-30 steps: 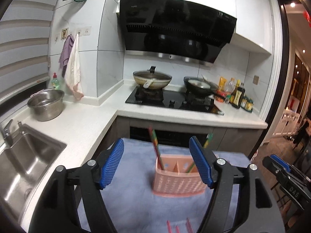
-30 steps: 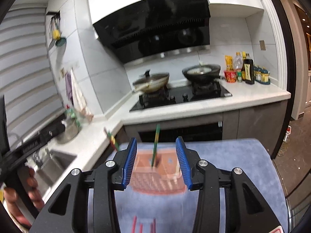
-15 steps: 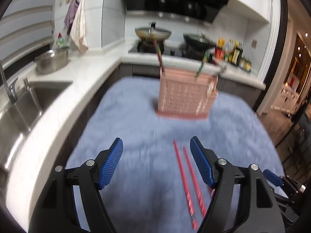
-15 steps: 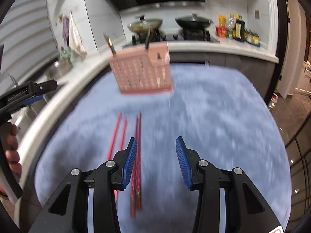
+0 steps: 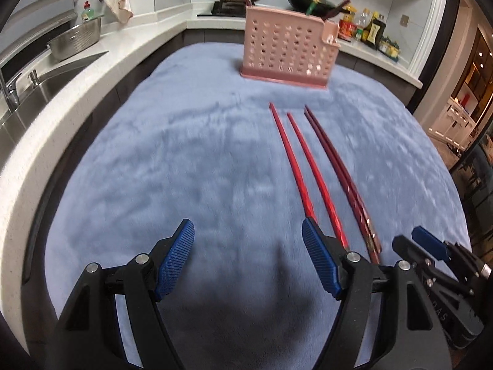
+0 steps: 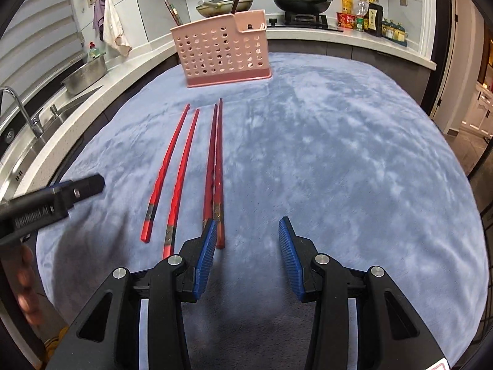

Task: Organize utensils
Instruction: 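Grasp a red chopstick with the left tool while the right tool grasps a dark-red chopstick, then carry the red chopstick into the caddy with the left tool while the right tool inserts the dark-red chopstick, then open both tools over the pink caddy and withdraw them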

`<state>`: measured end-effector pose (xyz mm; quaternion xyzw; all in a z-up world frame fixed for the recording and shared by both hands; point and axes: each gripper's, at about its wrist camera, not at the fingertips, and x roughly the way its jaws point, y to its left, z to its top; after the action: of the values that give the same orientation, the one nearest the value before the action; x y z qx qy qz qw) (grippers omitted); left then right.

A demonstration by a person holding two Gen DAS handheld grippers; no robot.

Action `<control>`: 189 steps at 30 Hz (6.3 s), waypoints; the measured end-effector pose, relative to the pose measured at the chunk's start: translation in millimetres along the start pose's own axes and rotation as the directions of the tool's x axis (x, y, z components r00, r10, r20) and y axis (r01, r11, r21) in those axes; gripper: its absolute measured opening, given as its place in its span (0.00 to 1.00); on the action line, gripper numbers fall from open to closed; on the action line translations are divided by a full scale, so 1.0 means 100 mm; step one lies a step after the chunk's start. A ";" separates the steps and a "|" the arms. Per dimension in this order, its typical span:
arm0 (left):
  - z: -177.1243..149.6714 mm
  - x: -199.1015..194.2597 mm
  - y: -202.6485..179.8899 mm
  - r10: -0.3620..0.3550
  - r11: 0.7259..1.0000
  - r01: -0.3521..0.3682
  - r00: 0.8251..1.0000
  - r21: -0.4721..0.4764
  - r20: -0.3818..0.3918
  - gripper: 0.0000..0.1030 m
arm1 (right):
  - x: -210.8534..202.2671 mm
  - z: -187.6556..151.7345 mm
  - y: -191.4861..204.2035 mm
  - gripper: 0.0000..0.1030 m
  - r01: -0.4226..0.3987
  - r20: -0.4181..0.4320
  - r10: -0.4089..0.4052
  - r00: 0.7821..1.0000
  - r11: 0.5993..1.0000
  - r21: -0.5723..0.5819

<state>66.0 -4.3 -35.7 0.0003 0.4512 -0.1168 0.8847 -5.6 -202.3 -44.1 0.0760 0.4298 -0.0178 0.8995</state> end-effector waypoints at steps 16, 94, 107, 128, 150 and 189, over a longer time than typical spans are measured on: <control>-0.03 0.14 -0.07 -0.017 1.000 0.017 0.999 0.008 -0.044 0.67 | 0.31 0.04 0.00 0.38 -0.033 -0.034 0.034 0.999 0.999 0.024; 1.04 -0.92 -0.02 -0.044 0.999 0.036 0.966 0.038 0.253 0.07 | -1.08 1.08 -0.39 0.07 -0.091 0.325 0.062 0.944 0.993 0.076; 1.90 -1.13 0.08 -0.066 0.998 0.067 0.927 0.008 0.369 0.07 | -1.25 1.84 -0.55 0.07 -0.172 0.430 0.121 0.894 0.982 0.081; 3.60 -1.08 -0.09 -0.057 0.997 0.072 0.809 -0.002 0.585 0.07 | -0.89 3.83 -0.13 0.07 -0.231 0.591 0.173 0.788 0.973 0.024; 3.52 -0.03 -0.03 0.006 0.999 0.019 0.897 -0.051 0.442 0.51 | 0.37 3.86 -0.10 0.29 -0.179 0.414 0.138 0.900 0.982 0.061; 1.65 -0.68 -0.12 0.061 0.996 -0.079 0.933 0.035 0.356 0.75 | -0.52 1.80 0.05 0.58 -0.044 0.261 0.045 0.964 0.999 -0.007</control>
<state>156.9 -19.7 117.7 0.0169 0.2812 -0.0944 0.9549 100.5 -226.8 108.3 0.0821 0.3057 -0.0073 0.9486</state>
